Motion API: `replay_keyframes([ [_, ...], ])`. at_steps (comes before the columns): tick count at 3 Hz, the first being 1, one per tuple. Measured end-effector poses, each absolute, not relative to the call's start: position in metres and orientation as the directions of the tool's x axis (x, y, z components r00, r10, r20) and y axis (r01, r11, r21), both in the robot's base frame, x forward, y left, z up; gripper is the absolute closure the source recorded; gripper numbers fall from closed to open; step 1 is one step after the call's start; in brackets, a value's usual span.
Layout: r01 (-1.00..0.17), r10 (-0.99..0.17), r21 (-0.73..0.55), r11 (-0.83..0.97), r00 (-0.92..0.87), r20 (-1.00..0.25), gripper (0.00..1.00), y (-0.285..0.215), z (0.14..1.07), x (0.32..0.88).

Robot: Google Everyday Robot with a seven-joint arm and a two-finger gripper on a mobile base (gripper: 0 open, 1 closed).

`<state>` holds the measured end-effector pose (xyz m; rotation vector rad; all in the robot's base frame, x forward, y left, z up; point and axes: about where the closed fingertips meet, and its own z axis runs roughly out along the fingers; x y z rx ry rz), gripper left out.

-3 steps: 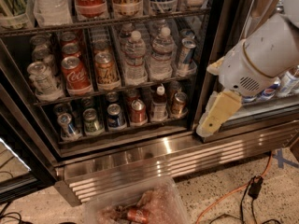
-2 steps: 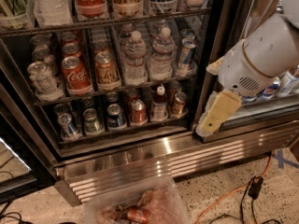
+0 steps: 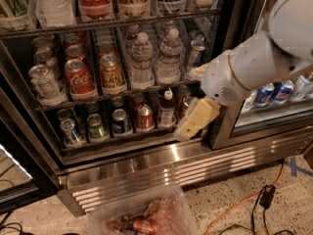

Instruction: Pick water bottle from middle shelf of fridge

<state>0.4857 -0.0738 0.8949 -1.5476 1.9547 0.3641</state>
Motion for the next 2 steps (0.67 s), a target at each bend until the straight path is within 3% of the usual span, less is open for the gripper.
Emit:
replay_keyframes([
  [2, -0.917, -0.628, -0.149, 0.370, -0.129, -0.767, 0.00, -0.004, 0.868, 0.505],
])
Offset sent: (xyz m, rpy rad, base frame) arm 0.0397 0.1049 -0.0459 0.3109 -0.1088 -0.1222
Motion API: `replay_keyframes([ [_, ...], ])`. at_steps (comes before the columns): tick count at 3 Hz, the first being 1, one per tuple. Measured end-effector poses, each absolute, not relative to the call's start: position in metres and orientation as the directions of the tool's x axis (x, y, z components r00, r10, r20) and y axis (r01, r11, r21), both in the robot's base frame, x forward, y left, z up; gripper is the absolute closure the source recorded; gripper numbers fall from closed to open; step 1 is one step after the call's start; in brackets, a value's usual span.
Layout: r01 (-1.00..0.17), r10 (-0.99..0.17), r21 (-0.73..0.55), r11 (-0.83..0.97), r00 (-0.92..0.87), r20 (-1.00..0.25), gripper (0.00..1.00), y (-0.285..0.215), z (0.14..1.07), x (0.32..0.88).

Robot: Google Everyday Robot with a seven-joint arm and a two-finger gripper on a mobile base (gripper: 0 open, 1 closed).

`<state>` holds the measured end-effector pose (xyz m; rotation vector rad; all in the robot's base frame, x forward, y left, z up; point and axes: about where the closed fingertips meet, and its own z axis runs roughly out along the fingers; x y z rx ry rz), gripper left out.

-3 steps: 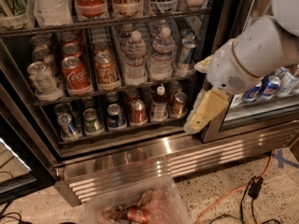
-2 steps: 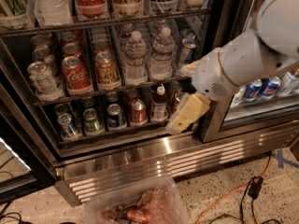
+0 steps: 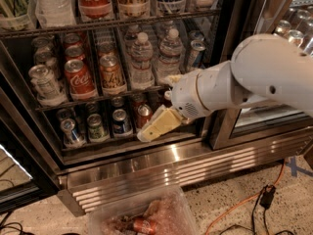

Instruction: Pick water bottle from middle shelf of fridge

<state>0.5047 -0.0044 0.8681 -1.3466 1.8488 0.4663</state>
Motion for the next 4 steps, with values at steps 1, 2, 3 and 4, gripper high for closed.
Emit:
replay_keyframes([
  [1, -0.891, -0.585, -0.214, 0.401, -0.069, -0.808, 0.00, 0.026, 0.860, 0.523],
  [2, -0.891, -0.584, -0.214, 0.401, -0.069, -0.808, 0.00, 0.026, 0.860, 0.523],
  [3, -0.879, -0.547, -0.207, 0.429, -0.071, -0.834, 0.00, 0.032, 0.848, 0.539],
  [4, -0.847, -0.487, -0.213, 0.486, -0.060, -0.871, 0.00, 0.040, 0.833, 0.567],
])
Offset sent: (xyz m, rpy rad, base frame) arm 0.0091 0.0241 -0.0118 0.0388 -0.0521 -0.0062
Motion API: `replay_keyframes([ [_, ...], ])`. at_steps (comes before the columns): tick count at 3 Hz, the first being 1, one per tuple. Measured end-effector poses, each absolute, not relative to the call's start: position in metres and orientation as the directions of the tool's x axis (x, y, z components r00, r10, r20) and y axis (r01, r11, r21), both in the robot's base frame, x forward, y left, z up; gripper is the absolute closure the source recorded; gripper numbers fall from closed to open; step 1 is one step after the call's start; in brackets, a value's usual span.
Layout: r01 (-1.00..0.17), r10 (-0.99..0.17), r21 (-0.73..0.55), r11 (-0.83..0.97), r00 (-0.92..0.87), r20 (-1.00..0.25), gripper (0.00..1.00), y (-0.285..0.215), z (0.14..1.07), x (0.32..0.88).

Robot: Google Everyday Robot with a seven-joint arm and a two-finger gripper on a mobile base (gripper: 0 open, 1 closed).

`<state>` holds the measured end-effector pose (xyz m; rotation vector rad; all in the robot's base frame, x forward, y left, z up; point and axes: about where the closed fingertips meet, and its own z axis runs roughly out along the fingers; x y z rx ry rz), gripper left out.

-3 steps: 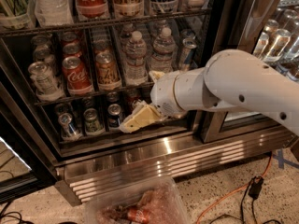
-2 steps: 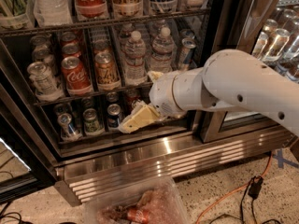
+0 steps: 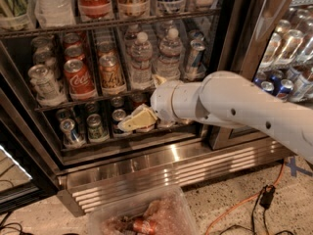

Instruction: Pick water bottle from middle shelf of fridge

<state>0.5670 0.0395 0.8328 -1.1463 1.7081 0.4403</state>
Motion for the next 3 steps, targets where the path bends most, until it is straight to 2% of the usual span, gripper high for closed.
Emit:
replay_keyframes([
  [2, -0.705, -0.382, -0.250, 0.664, -0.032, -0.924, 0.00, 0.034, 0.830, 0.597],
  [3, -0.650, -0.364, -0.269, 0.711, -0.013, -0.931, 0.00, 0.027, 0.842, 0.610],
])
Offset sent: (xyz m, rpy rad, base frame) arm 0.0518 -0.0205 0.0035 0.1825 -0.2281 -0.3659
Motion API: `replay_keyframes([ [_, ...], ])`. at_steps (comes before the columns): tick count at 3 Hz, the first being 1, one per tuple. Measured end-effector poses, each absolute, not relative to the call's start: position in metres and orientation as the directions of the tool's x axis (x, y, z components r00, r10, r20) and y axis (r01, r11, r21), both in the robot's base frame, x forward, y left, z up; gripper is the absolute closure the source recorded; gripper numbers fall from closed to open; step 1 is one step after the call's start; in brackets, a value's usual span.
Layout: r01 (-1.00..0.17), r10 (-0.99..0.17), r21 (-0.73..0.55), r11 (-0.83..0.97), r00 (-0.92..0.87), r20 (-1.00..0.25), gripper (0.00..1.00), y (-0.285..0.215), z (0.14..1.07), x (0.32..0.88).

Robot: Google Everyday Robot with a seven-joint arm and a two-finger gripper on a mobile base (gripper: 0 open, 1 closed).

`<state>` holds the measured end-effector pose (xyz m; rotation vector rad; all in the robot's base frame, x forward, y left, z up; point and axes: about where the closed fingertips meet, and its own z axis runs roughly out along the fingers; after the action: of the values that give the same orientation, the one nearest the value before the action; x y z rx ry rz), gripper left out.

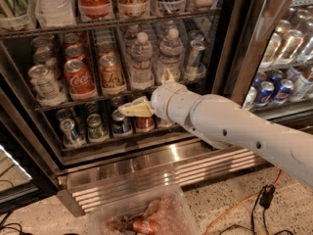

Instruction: Pick water bottle from middle shelf of fridge

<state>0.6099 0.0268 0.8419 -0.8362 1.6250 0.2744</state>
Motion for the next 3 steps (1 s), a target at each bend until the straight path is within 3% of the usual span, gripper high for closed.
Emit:
replay_keyframes([
  [1, -0.650, -0.364, -0.269, 0.711, -0.013, -0.931, 0.00, 0.027, 0.842, 0.610],
  [3, -0.639, -0.222, -0.168, 0.750, -0.005, -0.975, 0.00, 0.066, 0.827, 0.642],
])
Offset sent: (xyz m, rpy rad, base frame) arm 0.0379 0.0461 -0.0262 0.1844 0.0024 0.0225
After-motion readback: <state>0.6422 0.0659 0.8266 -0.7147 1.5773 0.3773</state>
